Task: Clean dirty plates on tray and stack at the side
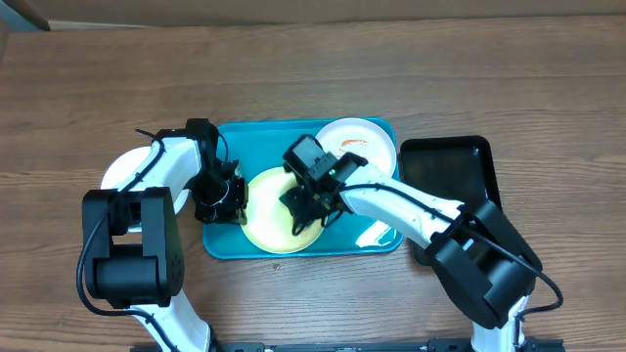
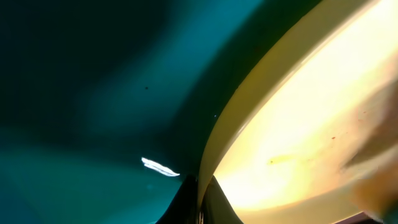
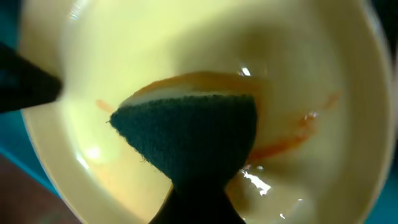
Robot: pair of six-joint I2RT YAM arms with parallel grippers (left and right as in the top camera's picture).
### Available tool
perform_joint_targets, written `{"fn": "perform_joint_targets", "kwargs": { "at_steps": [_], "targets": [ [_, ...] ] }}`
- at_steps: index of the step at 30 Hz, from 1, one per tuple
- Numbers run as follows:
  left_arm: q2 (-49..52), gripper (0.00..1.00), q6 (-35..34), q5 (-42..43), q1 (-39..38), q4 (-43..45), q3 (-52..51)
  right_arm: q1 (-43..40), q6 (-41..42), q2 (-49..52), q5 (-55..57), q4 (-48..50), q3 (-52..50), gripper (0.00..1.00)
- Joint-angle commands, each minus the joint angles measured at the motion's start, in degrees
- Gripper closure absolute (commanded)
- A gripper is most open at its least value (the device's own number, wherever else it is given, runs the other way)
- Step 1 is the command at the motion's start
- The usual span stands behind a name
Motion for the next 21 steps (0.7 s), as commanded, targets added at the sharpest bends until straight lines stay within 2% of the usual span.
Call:
{"fn": "perform_joint_targets", "kwargs": {
  "at_steps": [1,11,21],
  "targets": [
    [1.81,0.96,-0.39,-1.64,-0.44,0.17,-1.25,-0.98,-5.16,-1.99,4.35,-3.78,8.15,0.96],
    [1.81,0.96,-0.39,-1.66,-0.44,0.11,-1.25,-0.52,-7.96,0.20,7.06,-4.13,6.32,0.96],
    [1.81,0.96,-0.39,-1.64,-0.46,-0.04,-1.25,-0.50,-11.17,8.55,6.99,-1.88,5.33,0.96]
  ]
}}
